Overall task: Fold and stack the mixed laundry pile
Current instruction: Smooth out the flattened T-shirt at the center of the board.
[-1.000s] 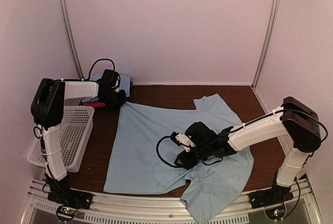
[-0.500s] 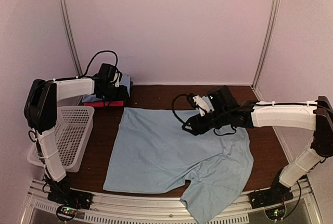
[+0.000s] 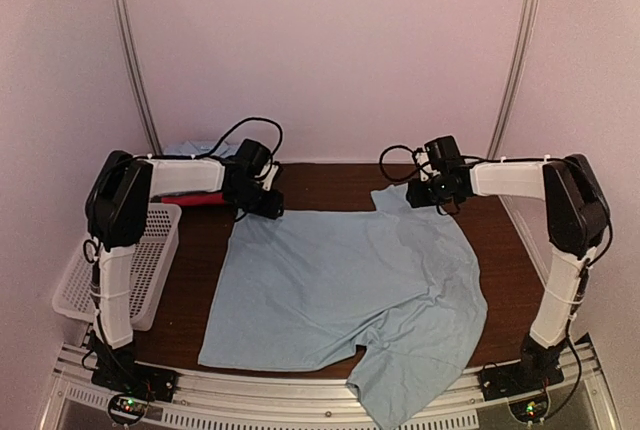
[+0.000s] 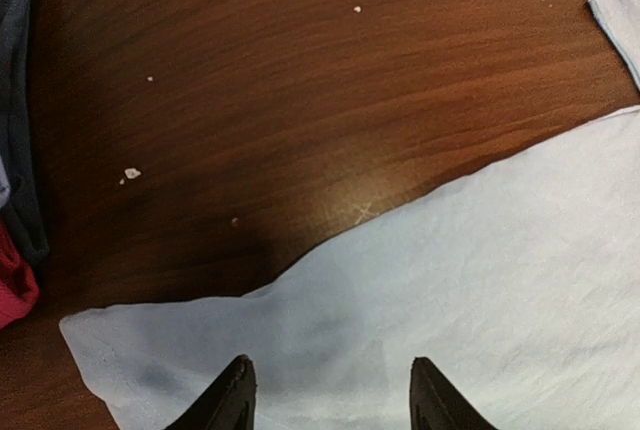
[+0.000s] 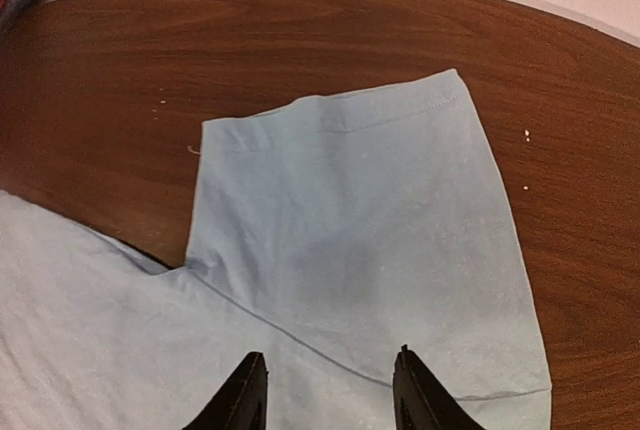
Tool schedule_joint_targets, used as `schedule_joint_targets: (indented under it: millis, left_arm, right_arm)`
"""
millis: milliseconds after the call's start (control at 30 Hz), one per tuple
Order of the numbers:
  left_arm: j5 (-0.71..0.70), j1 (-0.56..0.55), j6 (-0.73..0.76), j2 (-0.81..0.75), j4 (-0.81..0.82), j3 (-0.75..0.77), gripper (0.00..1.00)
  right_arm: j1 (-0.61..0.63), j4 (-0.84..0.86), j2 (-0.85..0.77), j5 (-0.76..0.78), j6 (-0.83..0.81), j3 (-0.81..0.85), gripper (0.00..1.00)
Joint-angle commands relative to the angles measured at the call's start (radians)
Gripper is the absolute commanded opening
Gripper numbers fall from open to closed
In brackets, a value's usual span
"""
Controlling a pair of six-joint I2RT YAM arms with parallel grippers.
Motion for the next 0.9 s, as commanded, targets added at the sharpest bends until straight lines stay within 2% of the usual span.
schedule_joint_targets:
  millis: [0,233,333,667,700,867]
  left_arm:
    - [-0.066,0.01,0.023,0.031,-0.037,0.028,0.53]
    - [-0.128,0.009,0.024,0.13,-0.114,0.111,0.5]
    - [-0.145,0.009,0.03,0.177,-0.141,0.178,0.5]
    - [-0.112,0.036,0.044,0.482,-0.298,0.674,0.51]
    - [-0.086,0.062,0.038,0.527,-0.285,0.743,0.51]
    - [-0.039,0.107,0.046,0.545,-0.2,0.787,0.54]
  right_arm:
    - [-0.031,-0.039,0.127,0.073,-0.041,0.087,0.43]
    - [-0.046,-0.136,0.307,0.2,-0.066,0.206,0.35]
    - [-0.057,-0.194,0.36,0.2,-0.07,0.294,0.34]
    - [-0.147,-0.471,0.609,0.201,-0.115,0.684,0.33]
    - [-0.182,-0.504,0.661,0.172,-0.122,0.79,0.32]
    - [-0.211,-0.571,0.784,0.13,-0.141,1.048,0.34]
